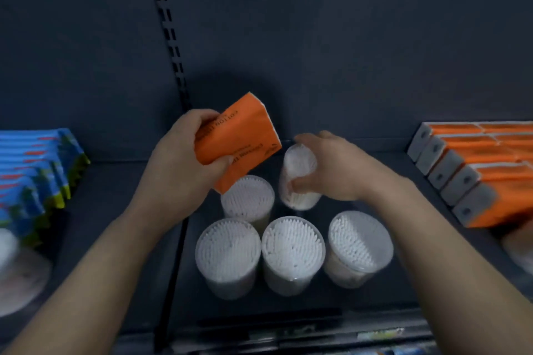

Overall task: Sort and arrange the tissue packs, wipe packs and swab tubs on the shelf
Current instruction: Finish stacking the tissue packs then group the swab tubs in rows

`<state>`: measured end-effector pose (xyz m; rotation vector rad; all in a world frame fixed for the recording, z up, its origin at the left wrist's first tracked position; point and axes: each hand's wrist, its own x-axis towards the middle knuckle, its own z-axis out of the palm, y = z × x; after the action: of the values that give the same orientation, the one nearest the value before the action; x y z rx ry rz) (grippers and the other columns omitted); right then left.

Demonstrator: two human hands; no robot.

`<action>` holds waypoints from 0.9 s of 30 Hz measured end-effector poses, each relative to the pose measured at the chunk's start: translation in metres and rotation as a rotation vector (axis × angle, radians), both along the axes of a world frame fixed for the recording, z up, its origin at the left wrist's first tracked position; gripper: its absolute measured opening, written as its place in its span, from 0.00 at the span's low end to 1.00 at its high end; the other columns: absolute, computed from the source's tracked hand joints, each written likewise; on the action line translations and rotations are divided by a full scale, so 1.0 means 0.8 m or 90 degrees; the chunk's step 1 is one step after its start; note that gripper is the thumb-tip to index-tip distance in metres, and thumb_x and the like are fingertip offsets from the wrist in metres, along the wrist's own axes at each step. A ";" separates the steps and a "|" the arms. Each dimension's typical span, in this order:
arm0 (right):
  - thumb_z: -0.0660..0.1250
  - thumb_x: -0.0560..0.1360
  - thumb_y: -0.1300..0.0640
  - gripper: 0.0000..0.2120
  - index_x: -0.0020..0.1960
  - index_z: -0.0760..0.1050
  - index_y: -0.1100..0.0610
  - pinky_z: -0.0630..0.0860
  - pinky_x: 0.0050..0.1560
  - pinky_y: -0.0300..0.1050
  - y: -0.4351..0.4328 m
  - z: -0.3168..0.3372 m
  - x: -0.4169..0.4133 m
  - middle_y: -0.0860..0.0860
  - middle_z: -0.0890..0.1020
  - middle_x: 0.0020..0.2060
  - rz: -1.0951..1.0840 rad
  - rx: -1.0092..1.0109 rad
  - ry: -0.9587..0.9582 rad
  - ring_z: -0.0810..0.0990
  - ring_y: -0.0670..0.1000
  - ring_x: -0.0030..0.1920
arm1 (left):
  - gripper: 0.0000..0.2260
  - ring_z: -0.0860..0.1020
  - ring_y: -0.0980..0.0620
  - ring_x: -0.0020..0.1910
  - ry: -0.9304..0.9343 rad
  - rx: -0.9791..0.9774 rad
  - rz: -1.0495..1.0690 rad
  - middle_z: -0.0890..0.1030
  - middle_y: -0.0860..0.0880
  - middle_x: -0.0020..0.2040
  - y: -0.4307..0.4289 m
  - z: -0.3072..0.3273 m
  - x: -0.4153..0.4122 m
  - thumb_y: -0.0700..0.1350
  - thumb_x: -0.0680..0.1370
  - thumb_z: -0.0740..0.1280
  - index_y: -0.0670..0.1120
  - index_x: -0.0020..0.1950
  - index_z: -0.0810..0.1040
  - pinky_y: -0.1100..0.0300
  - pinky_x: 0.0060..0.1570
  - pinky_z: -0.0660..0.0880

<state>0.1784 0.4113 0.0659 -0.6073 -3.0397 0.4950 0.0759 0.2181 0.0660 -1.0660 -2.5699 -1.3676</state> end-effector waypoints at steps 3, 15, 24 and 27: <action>0.72 0.65 0.42 0.43 0.74 0.56 0.48 0.70 0.62 0.48 0.005 -0.013 -0.004 0.51 0.68 0.67 0.054 -0.011 -0.037 0.68 0.54 0.67 | 0.24 0.70 0.73 0.46 0.008 -0.005 0.056 0.70 0.66 0.48 -0.004 -0.005 0.012 0.42 0.70 0.72 0.55 0.63 0.69 0.72 0.40 0.66; 0.69 0.68 0.38 0.42 0.75 0.56 0.51 0.64 0.65 0.44 -0.004 -0.031 -0.007 0.50 0.63 0.73 0.103 -0.035 -0.104 0.63 0.51 0.72 | 0.24 0.70 0.73 0.47 0.020 -0.006 0.085 0.71 0.66 0.50 -0.031 -0.011 0.034 0.43 0.70 0.72 0.56 0.63 0.69 0.76 0.40 0.68; 0.68 0.74 0.48 0.20 0.64 0.74 0.53 0.73 0.59 0.44 0.007 0.024 0.042 0.51 0.80 0.58 -0.001 0.048 0.068 0.77 0.52 0.59 | 0.23 0.70 0.72 0.48 -0.015 0.029 -0.034 0.71 0.66 0.50 -0.008 -0.001 0.032 0.42 0.71 0.72 0.58 0.61 0.68 0.70 0.40 0.67; 0.68 0.74 0.50 0.17 0.61 0.75 0.53 0.74 0.59 0.47 0.025 0.042 0.078 0.51 0.81 0.55 -0.055 0.084 0.096 0.78 0.53 0.57 | 0.23 0.72 0.70 0.49 -0.018 0.044 -0.089 0.73 0.65 0.51 0.021 0.007 0.042 0.42 0.70 0.72 0.59 0.60 0.68 0.70 0.41 0.67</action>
<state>0.2410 0.4314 0.0999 -0.6590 -2.8619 0.3187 0.1096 0.2349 0.0715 -1.2437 -2.4893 -1.5001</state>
